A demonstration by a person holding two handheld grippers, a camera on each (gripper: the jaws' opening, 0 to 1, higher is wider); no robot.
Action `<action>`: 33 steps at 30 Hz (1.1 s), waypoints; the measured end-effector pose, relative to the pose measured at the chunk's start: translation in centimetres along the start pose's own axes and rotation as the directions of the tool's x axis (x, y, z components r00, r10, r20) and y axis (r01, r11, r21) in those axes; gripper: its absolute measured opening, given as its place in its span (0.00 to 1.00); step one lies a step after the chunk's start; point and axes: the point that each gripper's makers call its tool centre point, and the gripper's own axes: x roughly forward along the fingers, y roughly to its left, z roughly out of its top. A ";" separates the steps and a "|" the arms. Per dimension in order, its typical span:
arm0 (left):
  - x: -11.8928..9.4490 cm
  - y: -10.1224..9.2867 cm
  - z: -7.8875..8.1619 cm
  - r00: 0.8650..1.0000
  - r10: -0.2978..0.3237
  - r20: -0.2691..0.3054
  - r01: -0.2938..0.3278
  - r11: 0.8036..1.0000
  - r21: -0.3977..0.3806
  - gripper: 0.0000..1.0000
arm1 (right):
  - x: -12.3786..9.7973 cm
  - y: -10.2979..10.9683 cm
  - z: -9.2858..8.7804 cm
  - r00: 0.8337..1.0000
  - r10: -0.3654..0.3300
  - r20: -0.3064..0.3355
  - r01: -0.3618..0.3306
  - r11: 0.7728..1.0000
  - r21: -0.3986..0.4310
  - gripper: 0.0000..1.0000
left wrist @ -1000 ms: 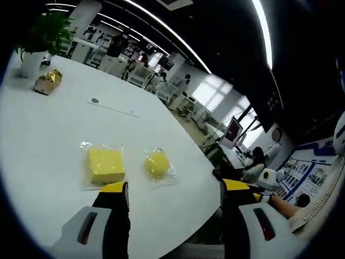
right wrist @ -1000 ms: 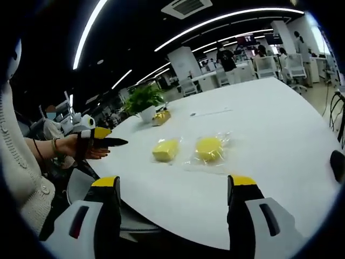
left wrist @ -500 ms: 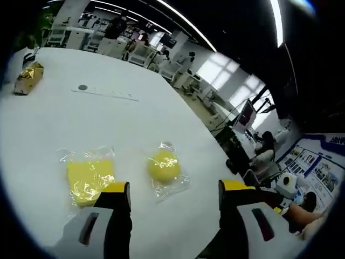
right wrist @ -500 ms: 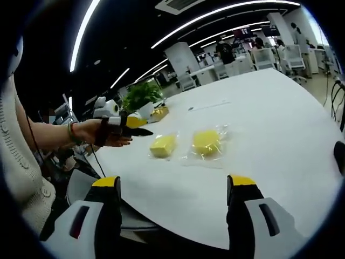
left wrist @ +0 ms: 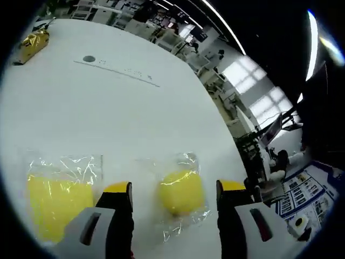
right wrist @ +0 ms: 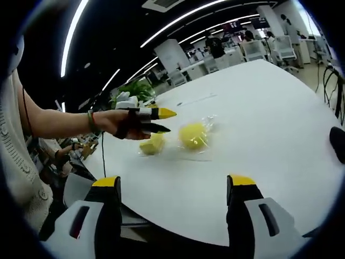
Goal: Compare the silicone blocks by pressing each to a similar depth, holding the contact briefly, and releasing to observe deformation and rebound differences across the visible hardness samples.
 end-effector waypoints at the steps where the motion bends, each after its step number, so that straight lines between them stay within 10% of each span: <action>1: 0.4 0.1 0.0 1.000 0.004 -0.005 -0.004 1.000 -0.017 0.62 | -0.1 -0.2 -0.1 1.000 -0.005 -0.001 0.005 1.000 0.003 0.75; 10: 3.8 0.6 0.4 1.000 0.009 -0.010 -0.010 0.993 -0.121 0.54 | -0.4 -1.9 -0.4 0.999 -0.037 -0.012 0.038 0.998 0.040 0.74; 24: 5.3 1.4 -0.3 0.999 -0.011 -0.049 0.003 0.987 -0.161 0.15 | -0.3 -2.4 -0.8 0.999 -0.042 -0.018 0.043 0.997 0.063 0.73; 33: 5.1 0.8 -0.2 0.998 -0.026 -0.062 0.028 0.999 0.031 0.01 | -0.3 -2.2 -1.0 0.999 -0.045 -0.023 0.046 0.996 0.071 0.71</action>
